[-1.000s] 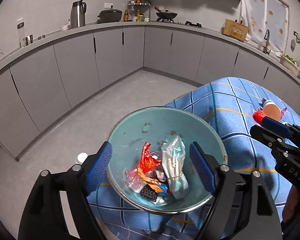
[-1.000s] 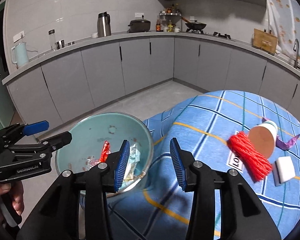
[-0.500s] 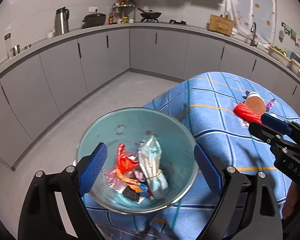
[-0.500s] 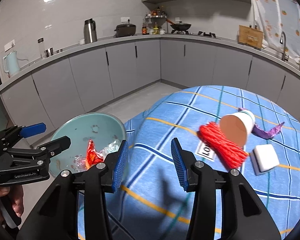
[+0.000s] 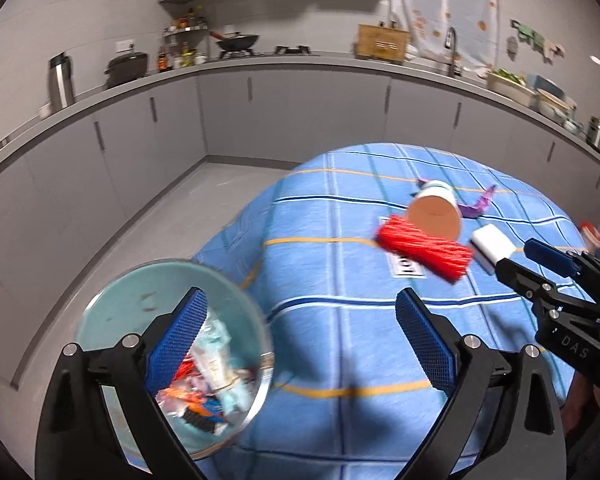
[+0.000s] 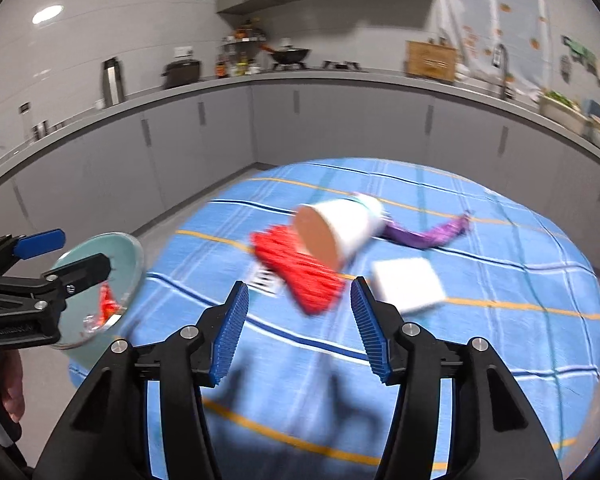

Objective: Collect trash
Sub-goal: 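Move both open grippers back over the table toward the remaining trash, then grasp the red mesh bundle with the left gripper and lift it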

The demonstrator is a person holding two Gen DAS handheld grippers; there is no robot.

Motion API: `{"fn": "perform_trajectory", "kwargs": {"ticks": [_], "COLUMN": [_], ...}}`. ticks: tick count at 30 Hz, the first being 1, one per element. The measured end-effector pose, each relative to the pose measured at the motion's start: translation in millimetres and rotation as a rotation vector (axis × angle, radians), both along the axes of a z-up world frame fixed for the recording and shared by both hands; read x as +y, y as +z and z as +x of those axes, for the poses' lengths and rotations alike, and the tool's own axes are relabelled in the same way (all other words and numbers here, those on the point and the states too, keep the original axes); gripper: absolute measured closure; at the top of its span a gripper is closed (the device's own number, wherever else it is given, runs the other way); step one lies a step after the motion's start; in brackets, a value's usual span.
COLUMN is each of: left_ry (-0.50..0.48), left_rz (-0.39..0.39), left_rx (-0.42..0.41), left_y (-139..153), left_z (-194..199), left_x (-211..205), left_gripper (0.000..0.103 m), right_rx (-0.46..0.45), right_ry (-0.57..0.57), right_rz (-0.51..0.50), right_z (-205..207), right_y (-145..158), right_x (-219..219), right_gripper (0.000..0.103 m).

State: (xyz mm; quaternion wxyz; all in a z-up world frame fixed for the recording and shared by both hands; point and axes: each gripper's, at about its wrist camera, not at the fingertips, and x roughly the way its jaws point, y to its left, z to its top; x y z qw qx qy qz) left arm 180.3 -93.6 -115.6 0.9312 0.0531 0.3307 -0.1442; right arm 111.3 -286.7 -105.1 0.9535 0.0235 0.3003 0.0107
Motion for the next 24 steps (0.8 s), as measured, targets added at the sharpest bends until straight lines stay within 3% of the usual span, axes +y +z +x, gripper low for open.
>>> {"fn": "perform_trajectory", "kwargs": {"ticks": [11, 18, 20, 24], "left_ry": [-0.108, -0.140, -0.142, -0.143], "left_rz": [0.037, 0.087, 0.093, 0.113], "left_rx": [0.047, 0.056, 0.065, 0.089], "left_y": [-19.7, -29.0, -33.3, -42.5], "left_z": [16.5, 34.5, 40.0, 50.7], "left_x": [-82.1, -128.5, -136.8, -150.9], "left_gripper": [0.009, 0.009, 0.009, 0.009], "right_rx": [0.019, 0.018, 0.013, 0.008], "right_ry": [-0.178, -0.224, -0.230, -0.241], "right_rz": [0.012, 0.040, 0.042, 0.055], "right_z": [-15.6, -18.9, -20.9, -22.3], "right_y": [-15.1, -16.5, -15.9, -16.8], "right_x": [-75.4, -100.8, -103.7, -110.6], "right_gripper": [0.042, 0.041, 0.034, 0.030]}}
